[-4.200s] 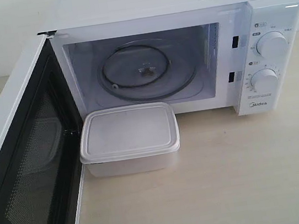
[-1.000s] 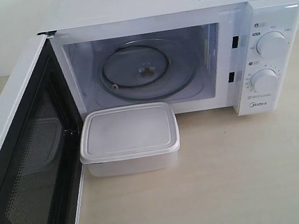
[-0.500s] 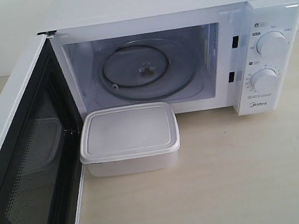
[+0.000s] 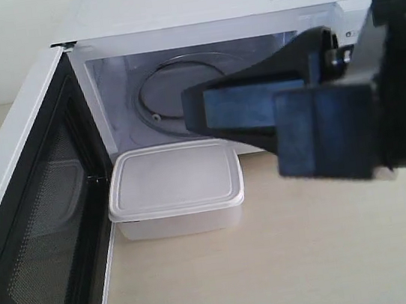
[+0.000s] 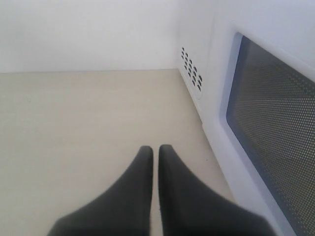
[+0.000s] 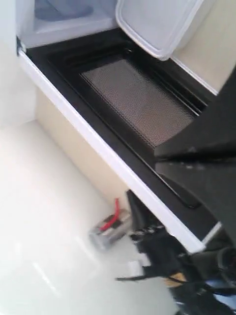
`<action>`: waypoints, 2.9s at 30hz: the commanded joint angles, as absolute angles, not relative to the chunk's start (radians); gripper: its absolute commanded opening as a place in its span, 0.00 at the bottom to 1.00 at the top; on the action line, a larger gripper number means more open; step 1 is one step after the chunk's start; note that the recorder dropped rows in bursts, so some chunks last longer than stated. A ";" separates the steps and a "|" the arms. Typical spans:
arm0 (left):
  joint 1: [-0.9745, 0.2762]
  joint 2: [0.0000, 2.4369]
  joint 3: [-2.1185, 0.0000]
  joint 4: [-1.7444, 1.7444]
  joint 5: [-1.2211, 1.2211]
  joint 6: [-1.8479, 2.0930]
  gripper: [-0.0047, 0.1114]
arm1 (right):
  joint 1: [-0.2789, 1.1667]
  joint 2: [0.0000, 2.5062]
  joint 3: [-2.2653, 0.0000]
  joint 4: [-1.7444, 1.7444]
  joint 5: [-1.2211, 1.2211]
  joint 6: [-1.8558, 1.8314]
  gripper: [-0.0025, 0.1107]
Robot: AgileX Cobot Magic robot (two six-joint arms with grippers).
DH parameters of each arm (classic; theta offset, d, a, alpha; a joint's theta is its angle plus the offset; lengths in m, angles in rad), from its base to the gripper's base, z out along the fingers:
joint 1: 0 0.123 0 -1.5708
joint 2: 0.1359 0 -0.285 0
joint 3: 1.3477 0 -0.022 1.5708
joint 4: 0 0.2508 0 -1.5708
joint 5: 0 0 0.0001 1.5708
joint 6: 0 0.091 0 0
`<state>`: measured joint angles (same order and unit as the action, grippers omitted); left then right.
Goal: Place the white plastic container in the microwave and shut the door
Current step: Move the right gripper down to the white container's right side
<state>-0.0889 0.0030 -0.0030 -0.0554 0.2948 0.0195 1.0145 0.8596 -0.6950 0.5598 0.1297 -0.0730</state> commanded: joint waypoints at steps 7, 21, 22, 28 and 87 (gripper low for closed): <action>-0.092 0.000 0.000 -0.059 0.294 0.009 0.08 | 1.009 0.899 -0.363 0.708 -0.477 0.329 0.02; -0.092 0.000 0.000 -0.059 0.294 0.009 0.08 | 1.234 1.341 -0.349 0.755 -0.982 0.708 0.02; -0.092 0.000 0.000 -0.059 0.294 0.009 0.08 | 1.236 1.369 -0.349 0.745 -1.002 0.742 0.02; -0.092 0.000 0.000 -0.059 0.294 0.009 0.08 | 1.236 1.476 -0.349 0.731 -1.056 0.840 0.02; -0.092 0.000 0.000 -0.059 0.294 0.009 0.08 | 1.205 1.951 -0.707 0.829 -0.946 1.299 0.42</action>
<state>-0.0889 0.0030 -0.0030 -0.0554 0.2948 0.0195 1.2089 1.9474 -0.6768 0.7943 -0.9949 1.2938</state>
